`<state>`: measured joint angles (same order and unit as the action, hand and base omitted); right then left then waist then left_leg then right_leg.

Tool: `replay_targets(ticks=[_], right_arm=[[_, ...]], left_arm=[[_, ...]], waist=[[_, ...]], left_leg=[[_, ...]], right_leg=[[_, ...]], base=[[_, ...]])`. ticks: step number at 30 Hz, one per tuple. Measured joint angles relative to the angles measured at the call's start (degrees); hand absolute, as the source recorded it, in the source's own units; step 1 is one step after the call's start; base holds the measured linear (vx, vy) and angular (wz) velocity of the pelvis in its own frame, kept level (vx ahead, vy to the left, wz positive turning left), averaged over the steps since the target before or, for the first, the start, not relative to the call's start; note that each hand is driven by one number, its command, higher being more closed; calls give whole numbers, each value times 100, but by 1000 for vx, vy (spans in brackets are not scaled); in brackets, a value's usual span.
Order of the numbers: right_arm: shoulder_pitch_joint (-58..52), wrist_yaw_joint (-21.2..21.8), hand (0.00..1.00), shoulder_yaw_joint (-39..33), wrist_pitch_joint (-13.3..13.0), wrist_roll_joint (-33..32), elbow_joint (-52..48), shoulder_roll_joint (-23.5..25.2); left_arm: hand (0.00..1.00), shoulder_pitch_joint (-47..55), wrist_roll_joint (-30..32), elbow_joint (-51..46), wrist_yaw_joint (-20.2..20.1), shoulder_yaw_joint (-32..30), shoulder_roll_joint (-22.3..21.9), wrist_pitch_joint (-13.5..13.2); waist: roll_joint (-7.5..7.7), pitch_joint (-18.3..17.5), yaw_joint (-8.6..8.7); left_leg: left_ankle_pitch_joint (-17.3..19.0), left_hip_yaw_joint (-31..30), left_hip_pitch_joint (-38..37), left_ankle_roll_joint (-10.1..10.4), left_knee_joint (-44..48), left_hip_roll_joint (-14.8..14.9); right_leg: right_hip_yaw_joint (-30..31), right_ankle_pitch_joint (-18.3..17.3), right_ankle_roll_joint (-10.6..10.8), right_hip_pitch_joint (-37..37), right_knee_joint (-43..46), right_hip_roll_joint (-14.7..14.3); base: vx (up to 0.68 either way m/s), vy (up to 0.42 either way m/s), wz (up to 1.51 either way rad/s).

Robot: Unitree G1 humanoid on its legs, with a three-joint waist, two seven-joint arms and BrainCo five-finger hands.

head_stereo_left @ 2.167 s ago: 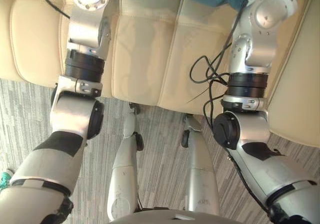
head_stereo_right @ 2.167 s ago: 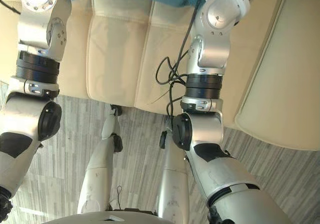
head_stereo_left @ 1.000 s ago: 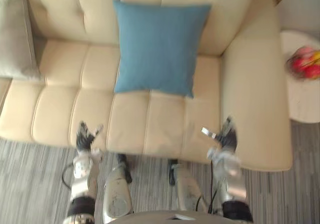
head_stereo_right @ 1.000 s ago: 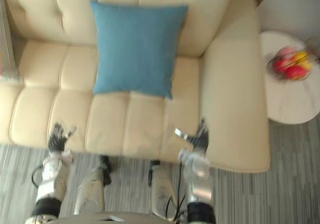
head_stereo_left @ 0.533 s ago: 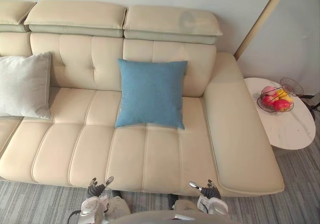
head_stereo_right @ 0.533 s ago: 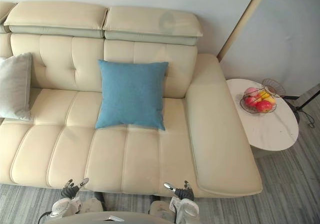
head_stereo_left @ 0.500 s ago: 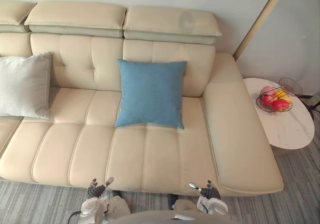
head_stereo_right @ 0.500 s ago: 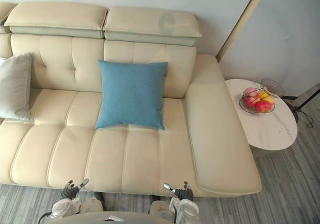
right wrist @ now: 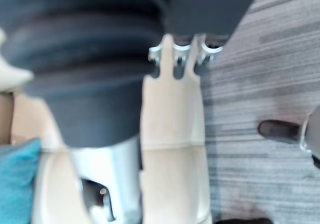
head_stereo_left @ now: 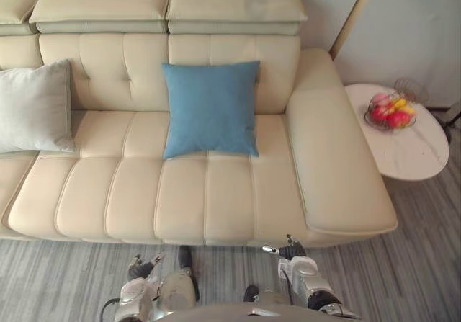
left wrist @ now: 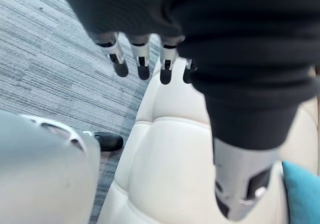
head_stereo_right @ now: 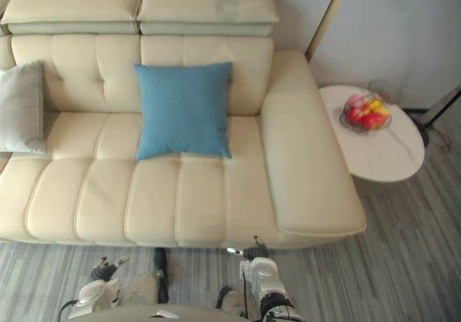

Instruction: Pick up cushions and gather them together orderly.

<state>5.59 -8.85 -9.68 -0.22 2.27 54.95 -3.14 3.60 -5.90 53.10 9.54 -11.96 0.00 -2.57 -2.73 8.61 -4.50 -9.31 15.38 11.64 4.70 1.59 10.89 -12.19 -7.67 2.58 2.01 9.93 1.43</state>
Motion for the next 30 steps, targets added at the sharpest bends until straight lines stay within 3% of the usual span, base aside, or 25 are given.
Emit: replay_targets(ticks=[1, 2, 4, 5, 6, 7, 9, 12, 18, 19, 20, 21, 22, 23, 25, 27, 28, 29, 30], right_arm=[[-98, -6, 0, -8, 11, 28, 0, -26], [-170, -12, 0, -71, 28, 27, -8, -31], [-216, -17, 0, -198, 38, 25, -1, -46], [-287, -19, 0, -251, 41, 25, -9, -109], [-342, -19, 0, -279, 41, 25, -19, -132], [-426, -18, 0, -301, 42, 25, -10, -124], [-570, -7, 0, -435, 43, 11, -9, -47], [-722, -7, 0, -648, 45, -85, -10, 106], [-753, -4, 0, -841, 42, -264, -53, 255], [-708, -3, 0, -838, 39, -263, -63, 266], [-609, -3, 0, -813, 42, -257, -32, 279], [-543, -4, 0, -815, 46, -253, 5, 263], [-498, -5, 0, -851, 48, -248, 12, 242], [-487, -3, 0, -849, 46, -248, 15, 224], [-536, -3, 0, -843, 45, -242, 28, 233], [-532, -7, 0, -833, 39, -242, 71, 125], [-493, -11, 0, -829, 41, -242, 115, 21], [-477, -12, 0, -804, 40, -247, 189, -90], [-471, -14, 0, -756, 40, -256, 225, -86]], left_arm=[[0, 34, 61, 46, -4, 156, -2, 2], [0, 37, 143, 33, -12, 216, 9, -5], [0, -8, 175, 33, -35, 194, 32, -12], [0, 14, 177, 42, -35, 188, 13, -14], [0, 70, 171, 48, -35, 180, -9, -15], [0, 73, 167, 76, -35, 157, -26, -13], [0, 43, 153, 141, -43, 104, -22, -18], [0, 39, 157, 198, -66, 84, 10, 19], [0, -125, 174, 324, -127, 83, 118, 51], [0, -126, 174, 325, -124, 80, 106, 70], [0, -124, 175, 324, -121, 77, 124, 76], [0, -128, 175, 329, -121, 74, 117, 87], [0, -183, 175, 328, -124, 83, 112, 111], [0, -149, 175, 325, -124, 85, 134, 123], [0, -88, 175, 327, -125, 76, 239, 129], [0, -98, 175, 320, -125, 74, 232, 130], [0, -111, 176, 320, -132, 90, 210, 128], [0, -91, 175, 363, -142, 97, 161, 131], [0, -84, 173, 394, -159, 102, 163, 134]], waist=[[-23, 3, 41], [87, 2, 146], [135, 21, 128], [174, 43, 135], [115, 32, 136], [58, 32, 138], [91, 27, 171], [209, -46, 268], [360, -38, 413], [355, -40, 396], [324, -37, 361], [286, -8, 370], [304, 14, 407], [210, 70, 395], [281, 32, 417], [212, 53, 464], [85, 88, 474], [-29, 86, 439], [-42, 89, 425]], left_leg=[[66, -2, -86, 92, -175, -15], [378, -64, -14, 424, -146, -98], [484, -200, 97, 179, 475, -238], [686, -336, 21, 56, 1031, -346], [1127, -479, -165, 16, 1170, -407], [1335, -591, -249, 26, 1201, -451], [1431, -664, -380, 30, 1188, -539], [1540, -195, -455, -22, 1074, -546], [1870, 549, -646, 11, 1235, -509], [1930, 838, -677, 5, 1235, -397], [1924, 1325, -684, -44, 1200, -220], [1878, 1554, -695, -124, 1204, -153], [1850, 1878, -789, -168, 1194, -66], [1839, 2335, -995, -171, 1180, 58], [1852, 2652, -1270, -135, 1195, 48], [1883, 2658, -1484, -72, 1201, 94], [1923, 2577, -1559, -8, 1366, 215], [2043, 2434, -1419, 140, 2164, 599], [2043, 2333, -1305, 127, 2605, 786]], right_leg=[[-23, 36, -33, 15, 11, -4], [-31, 75, -124, 104, -26, 129], [135, 89, -141, 284, 74, 274], [307, 101, -107, 386, 164, 328], [507, 101, -66, 451, 230, 311], [709, 124, -21, 499, 277, 271], [1042, 267, 98, 511, 157, 264], [1493, 615, 209, 563, -244, 267], [2250, 1154, 205, 658, -649, 126], [2105, 1366, 116, 771, -705, 35], [1360, 1433, -299, 905, -787, 8], [863, 1336, -549, 1004, -711, 74], [-195, 1074, -646, 1135, -411, 336], [-1449, 806, -706, 1195, 42, 638], [-2567, 619, -813, 1035, 398, 911], [-2459, 560, -729, 1000, 479, 784], [-2047, 475, -627, 1032, 425, 565], [-1746, 310, -592, 1055, 385, 341], [-1660, 285, -589, 1039, 356, 244]], base=[[-129, -9, 6], [-118, 8, 5], [-78, 33, -30], [-65, 80, -74], [-45, 118, -90], [-44, 149, -110], [-41, 106, -84], [-37, 104, -78], [-11, 75, -86], [-5, 6, -153], [-7, -17, -169], [-5, -20, -170], [31, -3, -164], [41, -9, -165], [97, -134, -153], [107, -190, -116], [89, -182, -128], [108, -213, -141], [93, -173, -127]])
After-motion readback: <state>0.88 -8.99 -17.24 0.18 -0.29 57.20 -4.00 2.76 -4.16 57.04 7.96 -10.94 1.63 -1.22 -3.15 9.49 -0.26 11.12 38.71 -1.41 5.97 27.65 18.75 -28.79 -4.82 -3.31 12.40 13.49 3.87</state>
